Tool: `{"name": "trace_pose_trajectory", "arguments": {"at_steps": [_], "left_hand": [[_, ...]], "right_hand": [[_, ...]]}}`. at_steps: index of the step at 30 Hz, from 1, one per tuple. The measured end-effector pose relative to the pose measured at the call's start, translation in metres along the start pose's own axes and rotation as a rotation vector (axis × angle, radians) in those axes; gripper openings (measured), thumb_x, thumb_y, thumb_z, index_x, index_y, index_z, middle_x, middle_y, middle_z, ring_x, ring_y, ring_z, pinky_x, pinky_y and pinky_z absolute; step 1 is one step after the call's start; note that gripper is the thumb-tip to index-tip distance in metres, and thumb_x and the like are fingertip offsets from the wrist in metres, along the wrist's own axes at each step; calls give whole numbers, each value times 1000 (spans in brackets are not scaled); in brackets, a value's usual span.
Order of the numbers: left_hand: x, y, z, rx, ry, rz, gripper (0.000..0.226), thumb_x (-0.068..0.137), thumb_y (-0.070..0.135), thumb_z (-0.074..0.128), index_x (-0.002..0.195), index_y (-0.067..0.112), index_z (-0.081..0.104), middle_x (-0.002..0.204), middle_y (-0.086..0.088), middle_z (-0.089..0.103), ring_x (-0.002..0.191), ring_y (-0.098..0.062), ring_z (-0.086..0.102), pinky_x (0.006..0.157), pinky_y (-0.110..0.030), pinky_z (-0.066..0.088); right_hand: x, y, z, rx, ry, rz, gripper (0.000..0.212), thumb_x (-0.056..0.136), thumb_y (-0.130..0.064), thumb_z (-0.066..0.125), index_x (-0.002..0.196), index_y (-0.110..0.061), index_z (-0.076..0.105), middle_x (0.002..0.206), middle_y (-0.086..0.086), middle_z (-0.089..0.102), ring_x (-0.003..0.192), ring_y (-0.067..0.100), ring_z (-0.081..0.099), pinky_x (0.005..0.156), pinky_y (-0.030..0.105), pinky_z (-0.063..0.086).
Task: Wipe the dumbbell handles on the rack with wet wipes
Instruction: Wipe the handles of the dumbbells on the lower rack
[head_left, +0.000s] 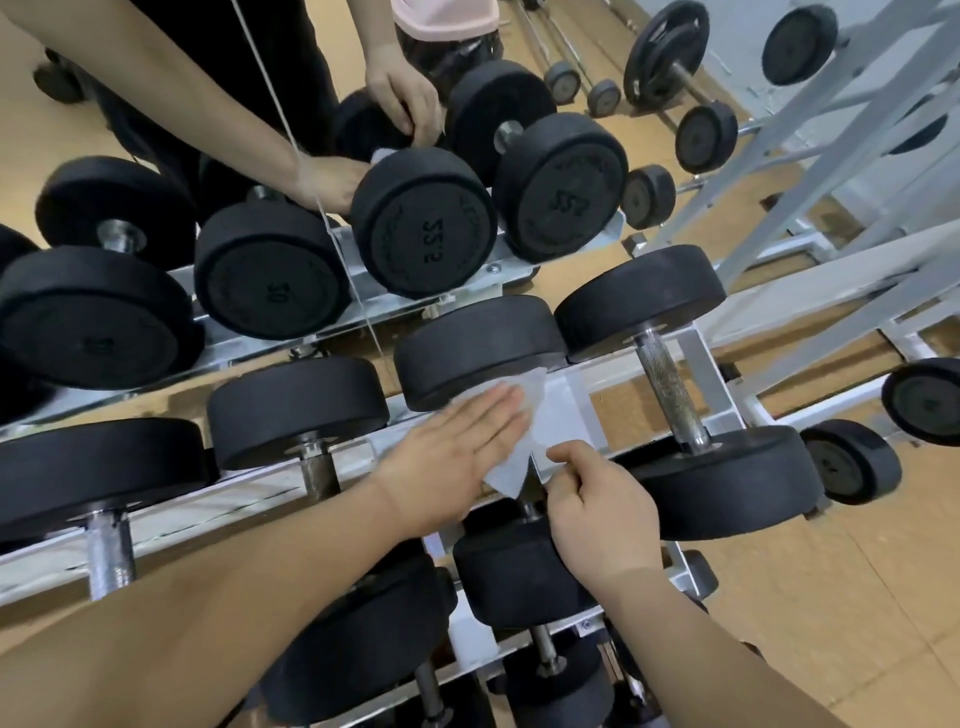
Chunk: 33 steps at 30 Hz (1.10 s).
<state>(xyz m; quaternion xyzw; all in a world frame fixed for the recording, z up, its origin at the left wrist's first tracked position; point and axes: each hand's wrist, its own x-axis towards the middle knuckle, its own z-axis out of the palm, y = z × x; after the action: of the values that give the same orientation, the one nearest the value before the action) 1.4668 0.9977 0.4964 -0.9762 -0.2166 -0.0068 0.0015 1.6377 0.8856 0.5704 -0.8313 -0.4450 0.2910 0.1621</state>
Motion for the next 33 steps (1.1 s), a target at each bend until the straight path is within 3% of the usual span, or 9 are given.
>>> {"name": "trace_pose_trajectory", "arguments": {"at_steps": [5,10,13,15,19,23,28,31,33], "left_hand": [[-7,-4,14,-44,-71,306,72,91,13,43,162,19,29,173,-1,13,160,-24,-2,126,-48,23],[4,-13,13,-151,-3,86,86,89,4,52,165,17,13,174,-3,-2,160,-23,-7,124,-55,27],[-10,3,20,-162,-34,331,71,90,10,58,158,14,39,172,-1,9,160,-17,-7,127,-49,22],[-9,-11,15,-155,-25,351,82,88,9,56,163,18,26,173,1,10,160,-13,0,128,-40,13],[-3,-2,19,-206,54,87,80,90,3,51,164,13,21,172,-8,13,160,-25,5,129,-47,15],[-10,-8,16,-192,24,376,80,91,6,57,163,12,23,171,-7,14,160,-23,7,129,-43,10],[3,-3,17,-222,69,10,82,90,3,46,164,7,13,173,-12,2,160,-26,-2,130,-44,10],[-7,12,21,-298,34,205,67,100,4,41,163,7,19,172,-11,11,160,-27,5,130,-45,12],[-1,-8,14,-224,63,244,74,95,3,46,164,9,19,173,-10,11,160,-24,4,130,-39,8]], "right_hand": [[0,1,0,7,-3,-5,28,103,-29,43,123,-31,62,99,-6,69,94,17,59,80,35,45],[0,2,1,2,-9,22,34,103,-26,43,132,-33,61,108,-5,69,99,18,60,86,37,48],[1,2,0,6,-8,4,31,103,-26,45,127,-31,63,108,-4,70,101,18,60,86,35,47],[2,3,0,12,-3,3,30,103,-27,45,128,-31,62,112,-4,69,100,16,58,85,34,46],[2,4,2,25,13,1,32,103,-26,44,129,-32,63,116,-6,67,108,15,59,88,33,46],[3,4,1,18,-3,-8,28,103,-27,45,123,-32,64,111,-8,65,101,13,56,85,32,45],[3,5,1,31,9,2,33,104,-27,44,129,-32,63,115,-9,67,108,13,58,91,34,48],[3,4,1,15,9,-7,30,102,-28,45,124,-32,65,111,-9,67,105,13,58,89,34,48],[4,4,0,16,10,-5,30,103,-28,45,124,-32,66,111,-9,67,106,14,58,89,35,48]]}}
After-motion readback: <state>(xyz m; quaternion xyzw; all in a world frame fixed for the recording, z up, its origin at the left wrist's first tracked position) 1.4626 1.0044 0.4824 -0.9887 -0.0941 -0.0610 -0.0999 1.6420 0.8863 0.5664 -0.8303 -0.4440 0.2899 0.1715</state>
